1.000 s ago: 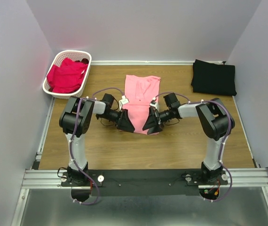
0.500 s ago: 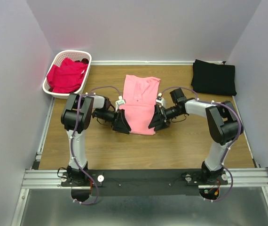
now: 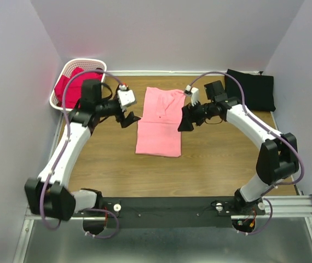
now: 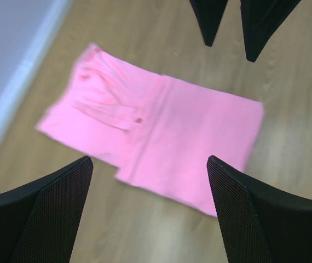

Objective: Fold and stack the t-shirts
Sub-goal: Fold the tshirt

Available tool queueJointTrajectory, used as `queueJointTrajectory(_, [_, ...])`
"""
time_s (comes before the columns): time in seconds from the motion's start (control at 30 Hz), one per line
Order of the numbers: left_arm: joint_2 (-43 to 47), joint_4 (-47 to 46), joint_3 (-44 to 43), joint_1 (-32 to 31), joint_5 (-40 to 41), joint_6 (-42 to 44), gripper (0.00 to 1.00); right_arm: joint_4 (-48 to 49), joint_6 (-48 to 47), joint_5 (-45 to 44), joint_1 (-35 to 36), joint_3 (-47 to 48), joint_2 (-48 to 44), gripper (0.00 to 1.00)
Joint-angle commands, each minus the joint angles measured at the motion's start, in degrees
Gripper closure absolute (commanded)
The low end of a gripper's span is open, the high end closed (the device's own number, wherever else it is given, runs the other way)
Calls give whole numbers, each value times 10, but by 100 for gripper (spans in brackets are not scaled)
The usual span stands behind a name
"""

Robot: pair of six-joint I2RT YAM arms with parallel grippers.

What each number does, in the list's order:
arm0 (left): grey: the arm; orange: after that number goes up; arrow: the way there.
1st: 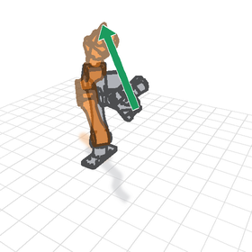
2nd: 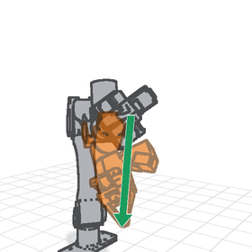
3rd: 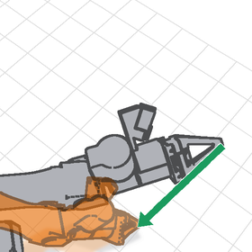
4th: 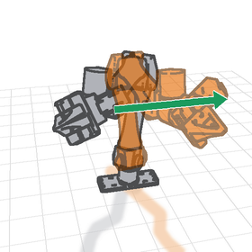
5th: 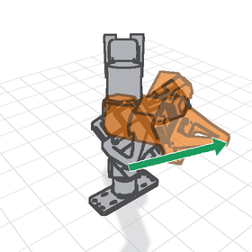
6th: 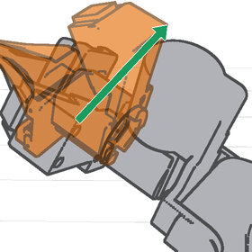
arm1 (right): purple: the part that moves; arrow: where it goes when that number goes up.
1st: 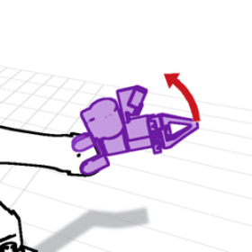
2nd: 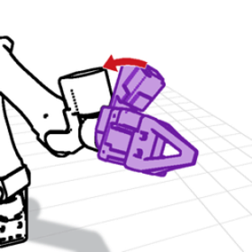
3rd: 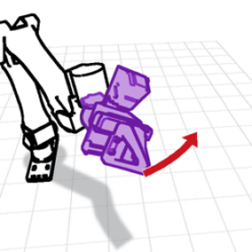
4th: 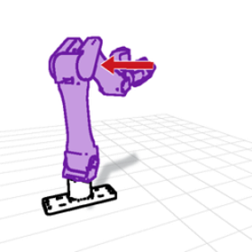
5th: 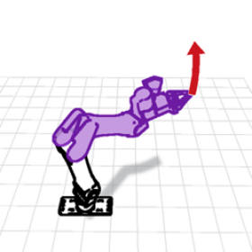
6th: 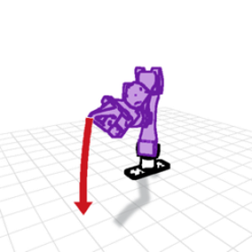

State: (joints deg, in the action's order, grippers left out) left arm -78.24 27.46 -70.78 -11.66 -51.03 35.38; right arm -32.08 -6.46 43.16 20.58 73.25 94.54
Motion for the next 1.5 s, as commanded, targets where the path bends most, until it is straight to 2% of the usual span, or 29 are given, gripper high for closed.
queueJointTrajectory(0.0, [83,-47,107,1,67,117,16,-41,-125,-137,29,2,-37,16])
queueJointTrajectory(0.03, [95,-32,121,0,66,170,22,-37,-157,-158,57,-4,-49,27])
queueJointTrajectory(0.07, [99,-9,148,-1,68,191,32,-28,-167,-202,75,-27,-53,31])
queueJointTrajectory(0.17, [95,25,204,-8,72,286,43,30,-186,-272,144,-87,-68,41])
queueJointTrajectory(0.27, [95,13,265,-31,102,346,44,75,-181,-308,191,-115,-60,46])
queueJointTrajectory(0.4, [103,-50,319,-99,174,372,44,117,-179,-337,228,-152,-45,49])
queueJointTrajectory(0.47, [99,-70,336,-112,186,384,44,132,-178,-350,247,-175,-38,49])
queueJointTrajectory(0.87, [28,-121,346,-178,210,368,43,188,-180,-372,265,-244,-7,48])
queueJointTrajectory(1.2, [-25,-135,336,-185,240,342,44,202,-185,-393,266,-259,5,51])
queueJointTrajectory(1.27, [-47,-135,332,-185,260,336,48,203,-187,-395,266,-263,5,60])
queueJointTrajectory(1.3, [-53,-131,331,-185,273,338,56,203,-187,-396,265,-268,4,62])
queueJointTrajectory(1.37, [-62,-126,333,-185,282,349,63,202,-190,-399,266,-273,-1,75])
queueJointTrajectory(1.4, [-60,-127,339,-185,282,350,74,202,-189,-403,266,-275,-2,81])
queueJointTrajectory(1.43, [-56,-126,339,-185,279,352,80,202,-189,-405,265,-276,-5,88])
queueJointTrajectory(1.47, [-46,-124,337,-185,276,349,86,200,-184,-410,266,-278,-14,100])
